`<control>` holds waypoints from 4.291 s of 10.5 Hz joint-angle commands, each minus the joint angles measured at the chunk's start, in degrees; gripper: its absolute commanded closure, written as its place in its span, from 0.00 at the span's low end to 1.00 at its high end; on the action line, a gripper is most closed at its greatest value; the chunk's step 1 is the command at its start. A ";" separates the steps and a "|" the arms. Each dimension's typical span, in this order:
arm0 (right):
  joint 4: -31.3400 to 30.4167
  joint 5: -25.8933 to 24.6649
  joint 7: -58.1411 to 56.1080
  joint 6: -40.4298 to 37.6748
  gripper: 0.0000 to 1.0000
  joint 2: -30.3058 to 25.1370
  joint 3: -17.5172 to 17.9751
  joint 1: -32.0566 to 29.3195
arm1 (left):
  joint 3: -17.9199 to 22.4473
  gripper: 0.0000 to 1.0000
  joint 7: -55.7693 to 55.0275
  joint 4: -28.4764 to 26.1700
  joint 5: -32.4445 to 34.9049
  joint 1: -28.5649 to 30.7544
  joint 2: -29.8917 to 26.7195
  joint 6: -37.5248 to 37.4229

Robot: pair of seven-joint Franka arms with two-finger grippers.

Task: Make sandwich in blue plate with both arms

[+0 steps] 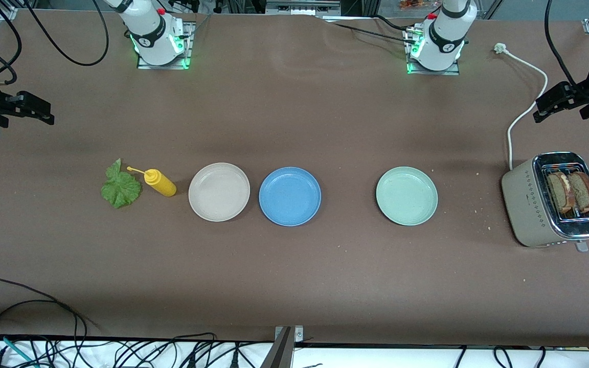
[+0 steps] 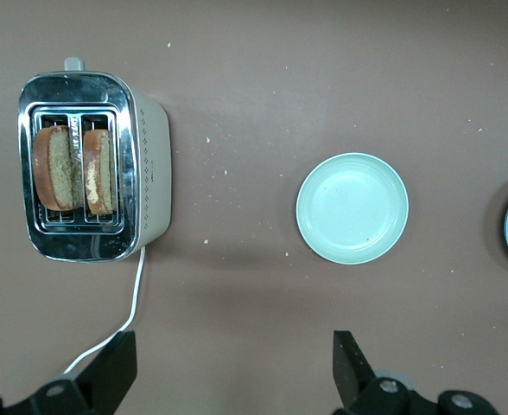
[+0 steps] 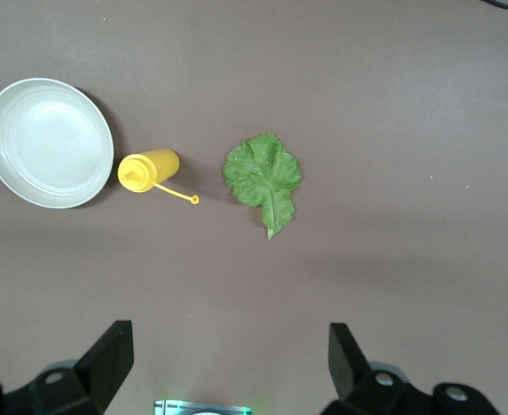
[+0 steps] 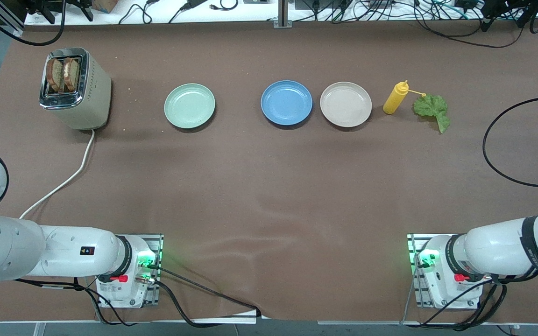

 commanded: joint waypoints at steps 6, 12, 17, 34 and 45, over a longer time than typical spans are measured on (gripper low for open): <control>1.34 -0.33 0.08 -1.22 0.00 0.36 0.04 -0.13 | -0.24 0.00 1.34 1.47 0.04 1.02 0.57 -1.21; 1.34 -0.33 -0.18 -1.22 0.00 0.45 0.04 -0.13 | -0.24 0.00 1.52 1.47 0.04 1.55 0.57 -1.21; 1.34 -0.33 -0.18 -1.22 0.00 0.45 0.04 -0.13 | -0.33 0.00 1.61 1.65 0.38 1.46 1.45 -1.21; 1.34 -0.33 -0.09 -1.22 0.00 0.45 -0.05 -0.13 | -0.15 0.00 6.00 6.13 2.31 11.22 21.65 3.27; 1.34 -0.33 -0.18 -1.22 0.00 0.45 -0.58 -0.13 | 0.02 0.00 6.44 6.74 6.36 13.76 29.39 9.07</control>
